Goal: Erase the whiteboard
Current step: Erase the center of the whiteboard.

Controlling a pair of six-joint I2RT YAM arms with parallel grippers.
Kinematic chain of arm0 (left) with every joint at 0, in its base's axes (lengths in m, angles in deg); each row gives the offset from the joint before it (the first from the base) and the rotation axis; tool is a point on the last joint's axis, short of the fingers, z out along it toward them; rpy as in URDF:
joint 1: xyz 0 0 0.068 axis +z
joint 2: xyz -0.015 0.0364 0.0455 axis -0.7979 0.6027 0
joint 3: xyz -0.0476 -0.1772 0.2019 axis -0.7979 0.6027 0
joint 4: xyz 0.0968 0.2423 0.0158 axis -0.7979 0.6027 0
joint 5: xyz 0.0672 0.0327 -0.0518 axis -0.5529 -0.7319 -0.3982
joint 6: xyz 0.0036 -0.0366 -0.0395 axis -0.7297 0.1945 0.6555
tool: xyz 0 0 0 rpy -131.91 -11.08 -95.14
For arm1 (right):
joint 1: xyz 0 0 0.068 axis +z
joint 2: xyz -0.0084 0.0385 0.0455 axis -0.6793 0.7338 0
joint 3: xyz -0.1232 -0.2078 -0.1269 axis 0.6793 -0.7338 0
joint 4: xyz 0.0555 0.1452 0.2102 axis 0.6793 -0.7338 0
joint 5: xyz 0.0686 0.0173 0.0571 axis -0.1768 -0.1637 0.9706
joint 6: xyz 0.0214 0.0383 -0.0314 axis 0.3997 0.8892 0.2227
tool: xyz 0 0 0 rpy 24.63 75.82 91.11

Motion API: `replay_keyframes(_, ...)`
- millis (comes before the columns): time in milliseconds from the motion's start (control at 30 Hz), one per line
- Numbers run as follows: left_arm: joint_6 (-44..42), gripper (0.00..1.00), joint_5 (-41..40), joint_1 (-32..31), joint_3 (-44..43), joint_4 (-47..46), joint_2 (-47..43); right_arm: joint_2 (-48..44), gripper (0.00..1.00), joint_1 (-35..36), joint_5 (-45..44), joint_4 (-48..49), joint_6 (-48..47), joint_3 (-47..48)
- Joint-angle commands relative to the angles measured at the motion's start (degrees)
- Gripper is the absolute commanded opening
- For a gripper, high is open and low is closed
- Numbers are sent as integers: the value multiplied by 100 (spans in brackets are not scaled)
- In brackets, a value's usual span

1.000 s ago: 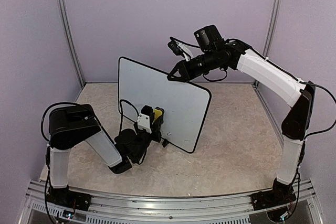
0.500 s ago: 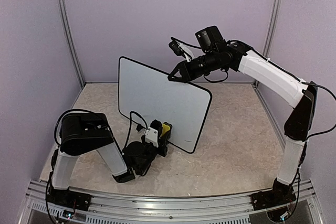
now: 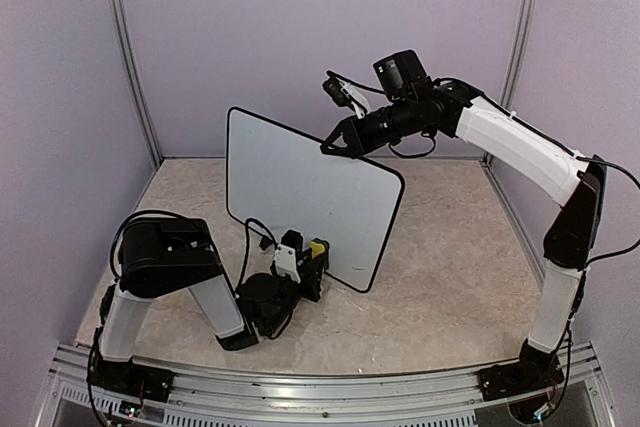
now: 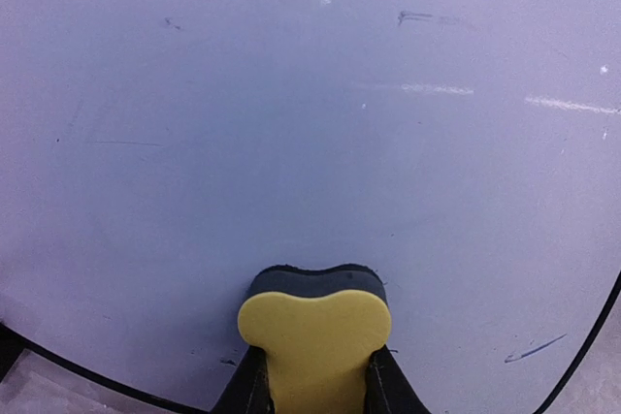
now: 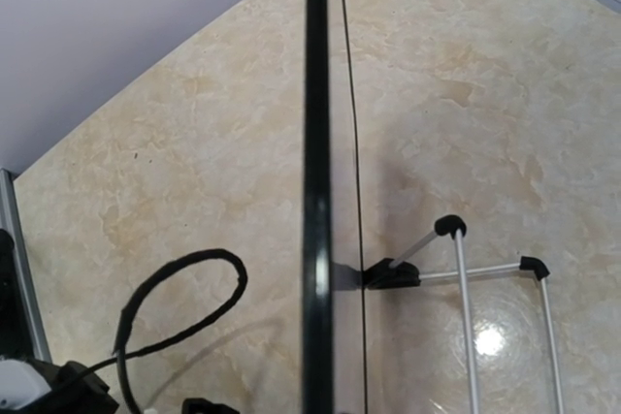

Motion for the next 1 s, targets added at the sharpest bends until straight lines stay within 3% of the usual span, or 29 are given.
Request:
replay_keyframes(0,553,10,-210,281,-305,-1631,-23,363,0,236,645,-1287,170,-372)
replay_keyframes(367,2391,10,-1118,458,-28,-1622,-234,401,0,234,678,-1279,140,-366)
replay_keyframes(633,4474,10,-607,560,420,-1309,-289,432,0,230,712,-1267,110,-356)
replay_keyframes(833,4498,9,-321,470,145,-1033,-154,420,0,232,698,-1300,138,-318)
replay_keyframes(967,3795,9,-78,333,-31,-1091,-78,387,0,238,654,-1321,124,-353)
